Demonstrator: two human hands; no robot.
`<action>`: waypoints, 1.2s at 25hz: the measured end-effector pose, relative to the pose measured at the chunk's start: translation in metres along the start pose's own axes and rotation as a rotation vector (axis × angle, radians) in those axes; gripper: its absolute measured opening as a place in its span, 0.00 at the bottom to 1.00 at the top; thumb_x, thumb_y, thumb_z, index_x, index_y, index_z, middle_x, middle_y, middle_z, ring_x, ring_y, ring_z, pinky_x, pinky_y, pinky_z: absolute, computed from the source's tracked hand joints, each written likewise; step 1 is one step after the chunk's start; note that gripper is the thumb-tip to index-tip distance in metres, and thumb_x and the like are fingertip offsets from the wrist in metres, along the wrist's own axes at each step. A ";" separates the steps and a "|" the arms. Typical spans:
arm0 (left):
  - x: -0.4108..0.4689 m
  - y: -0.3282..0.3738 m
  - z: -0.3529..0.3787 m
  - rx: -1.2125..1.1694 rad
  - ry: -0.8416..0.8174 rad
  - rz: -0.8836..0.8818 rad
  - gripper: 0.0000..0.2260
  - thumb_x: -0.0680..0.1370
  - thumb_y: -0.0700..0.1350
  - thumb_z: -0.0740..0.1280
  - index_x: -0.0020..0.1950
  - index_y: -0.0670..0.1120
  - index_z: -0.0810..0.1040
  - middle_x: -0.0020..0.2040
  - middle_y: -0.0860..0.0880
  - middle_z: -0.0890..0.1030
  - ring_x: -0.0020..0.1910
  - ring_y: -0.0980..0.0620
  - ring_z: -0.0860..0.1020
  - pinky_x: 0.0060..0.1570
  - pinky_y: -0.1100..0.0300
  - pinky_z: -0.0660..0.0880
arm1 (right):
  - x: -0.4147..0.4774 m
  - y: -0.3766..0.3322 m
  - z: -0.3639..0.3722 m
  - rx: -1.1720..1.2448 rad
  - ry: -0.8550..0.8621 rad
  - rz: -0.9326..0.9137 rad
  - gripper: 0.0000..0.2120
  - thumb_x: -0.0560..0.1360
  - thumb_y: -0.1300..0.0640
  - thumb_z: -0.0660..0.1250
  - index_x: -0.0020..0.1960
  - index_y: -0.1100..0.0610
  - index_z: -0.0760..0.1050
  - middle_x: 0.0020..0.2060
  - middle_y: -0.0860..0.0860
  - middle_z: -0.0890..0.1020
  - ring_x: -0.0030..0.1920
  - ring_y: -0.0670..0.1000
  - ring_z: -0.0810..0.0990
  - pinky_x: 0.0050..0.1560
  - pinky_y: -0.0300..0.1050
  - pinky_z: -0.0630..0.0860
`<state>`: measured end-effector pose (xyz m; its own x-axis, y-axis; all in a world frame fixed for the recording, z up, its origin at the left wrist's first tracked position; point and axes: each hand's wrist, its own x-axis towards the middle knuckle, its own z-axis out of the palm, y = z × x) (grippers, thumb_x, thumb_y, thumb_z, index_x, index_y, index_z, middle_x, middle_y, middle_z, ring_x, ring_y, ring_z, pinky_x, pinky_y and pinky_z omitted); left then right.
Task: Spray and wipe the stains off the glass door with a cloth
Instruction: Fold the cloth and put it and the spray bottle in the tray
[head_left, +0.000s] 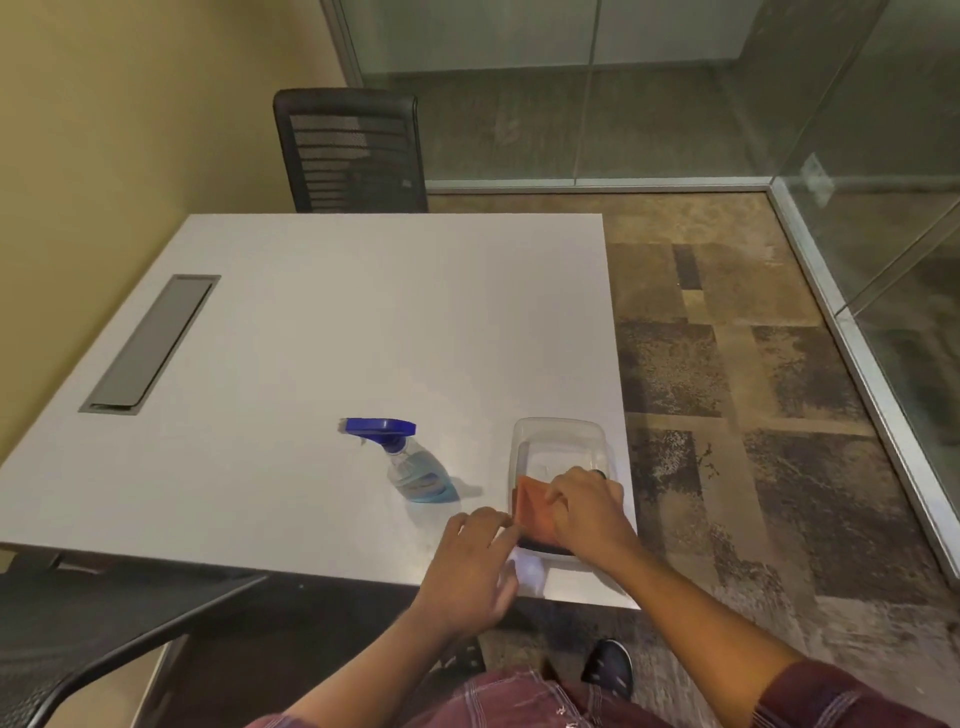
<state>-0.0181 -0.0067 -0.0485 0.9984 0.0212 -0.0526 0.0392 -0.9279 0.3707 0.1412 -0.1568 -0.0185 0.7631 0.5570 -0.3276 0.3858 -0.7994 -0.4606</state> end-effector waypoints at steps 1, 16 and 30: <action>-0.010 -0.009 -0.002 -0.143 0.101 -0.128 0.18 0.82 0.56 0.64 0.70 0.52 0.78 0.67 0.50 0.82 0.65 0.48 0.80 0.69 0.44 0.78 | 0.002 -0.008 -0.001 0.047 0.035 0.007 0.11 0.84 0.54 0.62 0.56 0.52 0.83 0.58 0.49 0.82 0.62 0.54 0.77 0.68 0.51 0.67; -0.003 -0.117 -0.056 -0.684 0.292 -0.692 0.26 0.82 0.47 0.74 0.79 0.49 0.72 0.77 0.49 0.78 0.73 0.49 0.77 0.76 0.44 0.75 | 0.048 -0.171 0.019 0.324 -0.071 -0.164 0.26 0.77 0.52 0.77 0.73 0.52 0.75 0.64 0.50 0.81 0.63 0.54 0.79 0.67 0.48 0.72; 0.017 -0.087 -0.053 -0.525 0.182 -0.517 0.31 0.84 0.57 0.69 0.84 0.51 0.65 0.85 0.48 0.68 0.83 0.45 0.69 0.83 0.46 0.66 | 0.021 -0.127 -0.070 0.491 0.296 -0.056 0.19 0.81 0.53 0.73 0.68 0.61 0.77 0.57 0.48 0.78 0.59 0.47 0.76 0.58 0.40 0.70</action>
<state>-0.0026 0.0937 -0.0328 0.8367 0.5089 -0.2024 0.4729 -0.4851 0.7356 0.1446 -0.0592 0.0909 0.8884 0.4522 -0.0796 0.1976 -0.5330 -0.8227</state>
